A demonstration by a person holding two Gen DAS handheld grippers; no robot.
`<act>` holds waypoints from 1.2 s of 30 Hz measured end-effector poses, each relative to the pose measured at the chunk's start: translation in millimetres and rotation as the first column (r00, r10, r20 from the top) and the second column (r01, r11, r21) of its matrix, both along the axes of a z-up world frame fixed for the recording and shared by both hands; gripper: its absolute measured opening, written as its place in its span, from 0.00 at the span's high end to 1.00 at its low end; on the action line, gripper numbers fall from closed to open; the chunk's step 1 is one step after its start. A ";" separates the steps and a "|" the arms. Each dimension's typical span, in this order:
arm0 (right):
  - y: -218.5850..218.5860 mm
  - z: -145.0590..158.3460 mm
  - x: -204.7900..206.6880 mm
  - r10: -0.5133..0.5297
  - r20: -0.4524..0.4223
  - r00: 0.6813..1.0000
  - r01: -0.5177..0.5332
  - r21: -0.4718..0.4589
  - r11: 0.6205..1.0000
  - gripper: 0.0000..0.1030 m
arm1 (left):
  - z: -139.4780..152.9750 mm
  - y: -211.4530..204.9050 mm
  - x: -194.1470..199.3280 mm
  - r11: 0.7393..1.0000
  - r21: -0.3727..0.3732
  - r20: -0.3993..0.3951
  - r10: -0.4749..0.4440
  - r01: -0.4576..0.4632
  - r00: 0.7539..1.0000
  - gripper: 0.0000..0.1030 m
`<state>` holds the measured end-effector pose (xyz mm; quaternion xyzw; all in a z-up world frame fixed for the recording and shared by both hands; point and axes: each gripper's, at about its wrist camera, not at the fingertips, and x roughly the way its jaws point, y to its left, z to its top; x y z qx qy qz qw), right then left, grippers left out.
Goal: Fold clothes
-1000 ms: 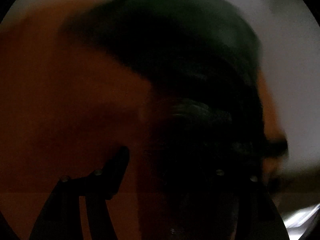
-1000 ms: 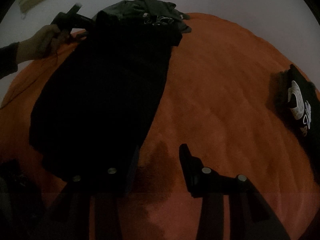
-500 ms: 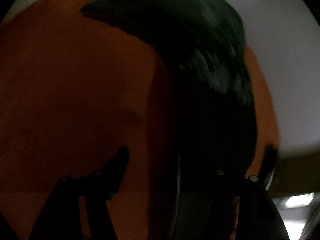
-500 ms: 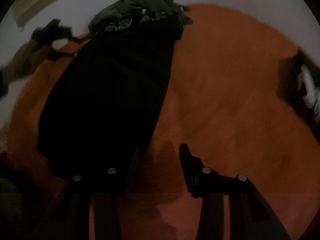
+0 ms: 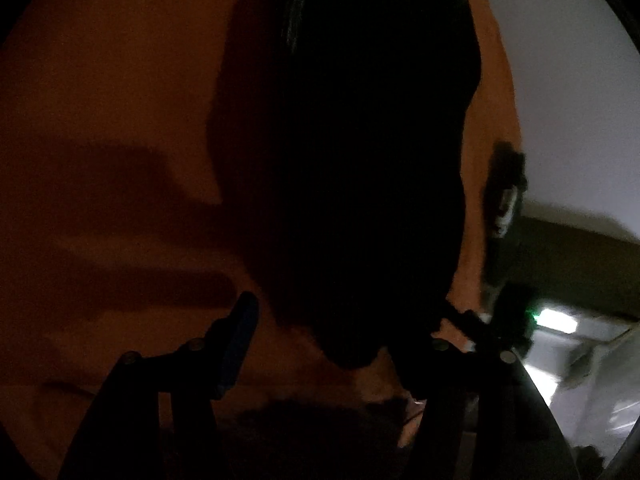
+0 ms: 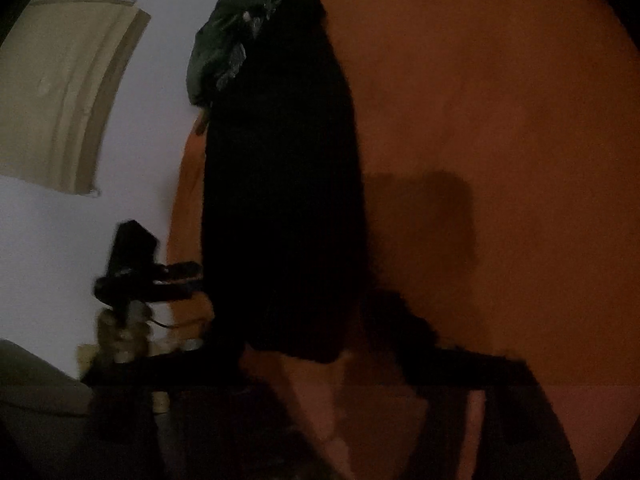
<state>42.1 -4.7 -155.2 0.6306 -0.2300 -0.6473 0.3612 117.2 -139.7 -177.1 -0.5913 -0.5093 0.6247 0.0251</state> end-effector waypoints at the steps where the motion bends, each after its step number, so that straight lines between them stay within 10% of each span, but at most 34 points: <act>1: -6.1 -3.0 1.9 0.014 0.020 1.000 -0.014 0.001 1.000 0.29 | -3.8 7.1 -1.2 1.000 0.012 0.003 -0.006 0.006 1.000 0.38; 4: -24.4 -10.7 6.2 0.046 0.055 0.997 -0.048 0.029 0.998 0.34 | -12.8 24.0 -15.9 0.999 0.023 -0.007 -0.025 0.025 1.000 0.38; 5: -29.8 -11.8 7.2 0.051 0.052 0.997 -0.054 0.053 0.997 0.73 | -13.7 28.8 -18.7 0.999 0.021 -0.016 -0.029 0.029 0.999 0.40; 6: -30.6 -9.9 7.5 0.036 0.033 0.999 -0.039 0.087 0.995 0.86 | -14.1 34.8 -22.3 0.999 0.002 -0.026 -0.040 0.040 0.999 0.58; 7: -26.3 -5.2 8.9 0.005 0.019 1.000 -0.006 0.092 0.996 0.86 | -15.1 42.9 -19.5 0.998 -0.007 -0.033 -0.059 0.059 0.998 0.89; 15: 10.4 -23.0 20.0 -0.021 0.064 0.998 0.016 0.084 0.996 0.77 | -19.6 77.7 -30.5 0.991 0.008 -0.037 -0.131 0.131 0.991 0.88; 21: 8.1 3.8 12.3 -0.016 -0.010 1.000 0.016 0.042 0.999 0.31 | -13.9 70.7 -37.6 0.995 0.065 -0.039 -0.074 0.076 0.997 0.69; 24: -0.4 -2.8 5.6 -0.021 0.039 0.999 0.020 0.015 1.000 0.32 | -23.5 72.7 -44.2 0.995 0.087 -0.023 -0.054 0.056 0.998 0.57; 28: -1.5 -16.3 6.3 -0.035 0.087 0.996 0.032 0.041 0.999 0.77 | -22.1 101.0 -52.8 0.989 0.016 -0.072 -0.144 0.145 0.987 0.78; 31: 7.5 -4.0 17.5 -0.052 0.044 0.998 0.052 0.003 0.999 0.82 | -8.8 118.0 -58.1 0.972 -0.092 -0.124 -0.228 0.218 0.966 0.82; 36: 42.0 6.7 39.4 -0.122 0.148 0.981 0.127 -0.026 0.992 0.83 | 0.2 145.2 -57.7 0.949 0.010 -0.140 -0.312 0.317 0.940 0.84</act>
